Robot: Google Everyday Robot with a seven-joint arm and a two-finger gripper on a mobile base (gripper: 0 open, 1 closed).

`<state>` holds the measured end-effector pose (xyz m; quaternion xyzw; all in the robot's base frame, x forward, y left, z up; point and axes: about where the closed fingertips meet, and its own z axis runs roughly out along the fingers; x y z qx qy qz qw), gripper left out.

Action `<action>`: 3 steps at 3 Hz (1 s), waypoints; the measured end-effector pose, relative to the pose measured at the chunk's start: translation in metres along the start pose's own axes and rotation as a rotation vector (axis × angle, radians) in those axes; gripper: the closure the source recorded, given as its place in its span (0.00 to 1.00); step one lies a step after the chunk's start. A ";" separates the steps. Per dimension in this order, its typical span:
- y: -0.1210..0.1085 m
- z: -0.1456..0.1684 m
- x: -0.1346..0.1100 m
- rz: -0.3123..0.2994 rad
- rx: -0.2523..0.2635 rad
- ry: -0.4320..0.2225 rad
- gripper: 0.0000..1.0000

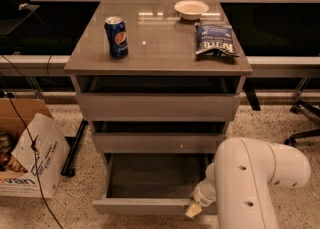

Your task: Open bottom drawer

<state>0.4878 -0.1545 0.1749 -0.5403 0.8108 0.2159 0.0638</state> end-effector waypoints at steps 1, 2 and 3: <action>0.040 0.009 0.019 0.093 -0.050 -0.050 0.13; 0.039 0.009 0.019 0.093 -0.050 -0.050 0.00; 0.039 0.009 0.019 0.093 -0.050 -0.050 0.00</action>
Offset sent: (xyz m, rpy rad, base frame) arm -0.1421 -0.0050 -0.0029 0.1059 0.2683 -0.3020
